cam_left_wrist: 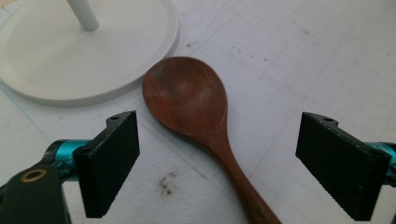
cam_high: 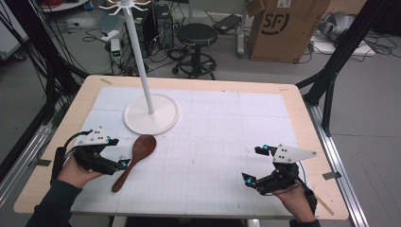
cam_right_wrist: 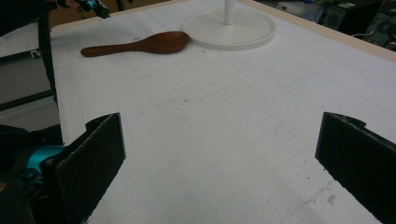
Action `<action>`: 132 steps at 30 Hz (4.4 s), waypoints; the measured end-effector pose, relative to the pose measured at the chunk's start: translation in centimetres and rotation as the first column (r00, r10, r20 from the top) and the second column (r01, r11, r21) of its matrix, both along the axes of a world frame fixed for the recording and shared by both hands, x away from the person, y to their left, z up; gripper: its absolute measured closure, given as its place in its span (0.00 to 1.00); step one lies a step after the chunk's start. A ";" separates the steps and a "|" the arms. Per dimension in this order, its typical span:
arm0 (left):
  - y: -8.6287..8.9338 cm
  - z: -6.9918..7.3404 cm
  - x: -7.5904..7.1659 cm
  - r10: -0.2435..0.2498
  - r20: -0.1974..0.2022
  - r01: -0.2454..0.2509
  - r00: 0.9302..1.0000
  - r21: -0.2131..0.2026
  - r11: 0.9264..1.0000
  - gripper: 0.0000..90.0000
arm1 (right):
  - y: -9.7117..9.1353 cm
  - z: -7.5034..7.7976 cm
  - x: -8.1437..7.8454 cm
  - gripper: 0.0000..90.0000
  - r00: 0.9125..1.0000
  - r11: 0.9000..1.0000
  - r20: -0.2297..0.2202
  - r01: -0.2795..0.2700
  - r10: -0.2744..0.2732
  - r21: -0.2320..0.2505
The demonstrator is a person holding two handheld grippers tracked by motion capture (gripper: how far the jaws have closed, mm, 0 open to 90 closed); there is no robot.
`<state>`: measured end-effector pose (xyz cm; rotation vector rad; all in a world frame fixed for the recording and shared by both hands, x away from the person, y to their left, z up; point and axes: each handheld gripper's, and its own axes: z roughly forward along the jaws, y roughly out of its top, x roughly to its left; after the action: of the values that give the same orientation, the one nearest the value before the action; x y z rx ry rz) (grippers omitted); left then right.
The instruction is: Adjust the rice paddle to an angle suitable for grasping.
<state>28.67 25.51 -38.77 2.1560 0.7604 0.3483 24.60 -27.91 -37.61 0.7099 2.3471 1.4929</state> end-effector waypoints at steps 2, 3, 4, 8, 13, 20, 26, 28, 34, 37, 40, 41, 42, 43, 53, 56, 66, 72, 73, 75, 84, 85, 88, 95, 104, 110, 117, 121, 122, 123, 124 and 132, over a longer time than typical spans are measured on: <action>-0.1 0.0 0.3 0.004 -0.011 -0.004 1.000 0.031 1.000 0.17 | 0.0 0.0 0.0 0.00 1.000 1.000 0.001 0.000 0.000 -0.002; -0.1 -0.1 0.5 0.006 -0.015 -0.005 1.000 0.047 0.999 0.19 | -0.1 0.0 -0.1 0.00 1.000 1.000 -0.002 0.002 -0.002 -0.004; -0.1 -0.1 0.7 0.005 -0.020 -0.003 1.000 0.064 0.998 0.19 | -0.1 0.0 -0.1 0.00 1.000 1.000 -0.002 0.002 -0.002 -0.004; -0.1 0.0 1.4 0.008 -0.036 -0.004 0.999 0.110 0.994 0.26 | -0.2 0.1 -0.2 0.00 1.000 1.000 -0.001 0.002 -0.002 0.000; -0.4 0.0 2.1 0.013 -0.057 -0.004 0.998 0.166 0.986 0.38 | -0.3 0.2 -0.4 0.00 1.000 1.000 -0.006 0.003 -0.003 -0.001; -1.2 -0.1 2.7 0.017 -0.075 0.003 0.997 0.253 0.967 0.55 | -0.4 0.1 -0.5 0.00 1.000 1.000 -0.008 0.001 -0.001 0.001; -1.4 -0.3 3.4 0.033 -0.090 -0.004 0.995 0.307 0.952 0.62 | -0.4 0.0 -0.3 0.00 1.000 1.000 -0.011 -0.001 0.001 0.000; -1.3 -0.3 3.6 0.041 -0.093 -0.010 0.995 0.313 0.950 0.65 | -0.3 0.0 -0.3 0.00 1.000 1.000 -0.012 -0.004 0.004 0.000; -1.1 -0.7 4.2 0.087 -0.093 -0.049 0.992 0.355 0.934 0.85 | -0.3 -0.1 -0.2 0.00 1.000 1.000 -0.020 -0.008 0.008 -0.001; -1.1 -0.9 4.5 0.085 -0.094 -0.044 0.992 0.375 0.926 0.90 | -0.3 -0.1 -0.1 0.00 1.000 1.000 -0.019 -0.006 0.006 -0.002; -1.4 -1.0 4.8 0.066 -0.103 -0.017 0.992 0.420 0.907 0.99 | -0.3 -0.1 -0.2 0.00 1.000 1.000 -0.019 -0.007 0.007 -0.001; -1.6 -1.0 4.9 0.055 -0.105 -0.003 0.993 0.436 0.900 0.99 | -0.3 -0.1 -0.2 0.00 1.000 1.000 -0.019 -0.007 0.007 -0.001; -1.8 -1.0 5.0 0.044 -0.107 0.008 0.993 0.447 0.894 1.00 | -0.4 -0.1 -0.2 0.00 1.000 1.000 -0.019 -0.007 0.007 -0.001; -2.0 -0.9 5.1 0.035 -0.111 0.019 0.993 0.457 0.889 1.00 | -0.4 -0.1 -0.2 0.00 1.000 1.000 -0.018 -0.008 0.008 -0.002; -3.3 -1.3 6.2 -0.024 -0.144 0.098 0.989 0.529 0.843 1.00 | -0.6 -0.1 -0.2 0.00 1.000 1.000 -0.019 0.001 -0.001 -0.005; -3.6 -1.6 6.4 -0.059 -0.155 0.136 0.986 0.548 0.825 1.00 | -0.6 -0.1 -0.2 0.00 1.000 1.000 -0.019 0.001 -0.001 -0.003; -4.3 -2.4 6.4 -0.099 -0.182 0.187 0.978 0.572 0.799 1.00 | -0.6 -0.1 -0.1 0.00 1.000 1.000 -0.013 -0.001 0.001 -0.005; -4.9 -2.5 6.4 -0.127 -0.181 0.210 0.975 0.578 0.789 1.00 | -0.5 -0.1 -0.2 0.00 1.000 1.000 -0.017 -0.004 0.004 -0.004; -5.0 -2.5 6.4 -0.129 -0.178 0.210 0.976 0.578 0.788 1.00 | -0.5 -0.1 -0.2 0.00 1.000 1.000 -0.017 -0.004 0.004 -0.004; -5.2 -2.5 6.4 -0.130 -0.178 0.211 0.976 0.588 0.781 1.00 | -0.4 -0.1 -0.2 0.00 1.000 1.000 -0.015 -0.005 0.005 -0.003; -6.2 -2.4 6.4 -0.178 -0.167 0.243 0.970 0.595 0.766 1.00 | -0.3 -0.1 -0.1 0.00 1.000 1.000 -0.019 -0.008 0.008 -0.004; -6.4 -2.4 6.4 -0.182 -0.165 0.245 0.969 0.593 0.767 1.00 | -0.3 -0.1 -0.1 0.00 1.000 1.000 -0.022 -0.008 0.008 -0.002; -7.6 -2.2 6.4 -0.217 -0.162 0.270 0.963 0.599 0.754 1.00 | -0.2 -0.1 -0.1 0.00 1.000 1.000 -0.020 -0.012 0.012 -0.001; -9.3 -2.4 6.6 -0.263 -0.178 0.316 0.948 0.598 0.737 1.00 | -0.4 0.0 -0.2 0.00 1.000 1.000 -0.020 -0.012 0.012 0.001; -10.8 -2.1 7.0 -0.305 -0.200 0.364 0.931 0.565 0.740 1.00 | -0.4 -0.1 -0.1 0.00 1.000 1.000 -0.019 -0.013 0.013 0.002; -12.3 -2.3 7.3 -0.316 -0.264 0.411 0.911 0.544 0.731 1.00 | -0.5 0.0 -0.2 0.00 1.000 1.000 -0.019 -0.010 0.010 0.001; -13.3 -2.2 7.7 -0.333 -0.299 0.446 0.894 0.533 0.719 1.00 | -0.7 0.0 -0.4 0.00 1.000 1.000 -0.020 -0.007 0.007 0.003; -13.9 -2.0 7.9 -0.349 -0.316 0.469 0.882 0.524 0.711 1.00 | -0.7 0.0 -0.4 0.00 1.000 1.000 -0.021 -0.007 0.007 0.003; -14.1 -2.0 7.9 -0.356 -0.321 0.478 0.877 0.518 0.710 1.00 | -0.7 0.0 -0.4 0.00 1.000 1.000 -0.021 -0.007 0.007 0.003; -14.3 -2.0 7.9 -0.361 -0.323 0.483 0.875 0.519 0.705 1.00 | -0.7 0.0 -0.4 0.00 1.000 1.000 -0.016 -0.006 0.006 0.001; -14.5 -2.0 7.9 -0.368 -0.324 0.489 0.872 0.517 0.703 1.00 | -0.7 0.0 -0.4 0.00 1.000 1.000 -0.021 -0.009 0.009 0.001; -16.6 -2.0 8.0 -0.422 -0.318 0.528 0.849 0.526 0.666 1.00 | -0.4 -0.1 -0.4 0.00 1.000 1.000 -0.026 -0.016 0.016 -0.004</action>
<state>36.67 8.94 -40.74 2.9190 0.1220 0.1237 24.21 -28.27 -37.72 0.7149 2.3796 1.4932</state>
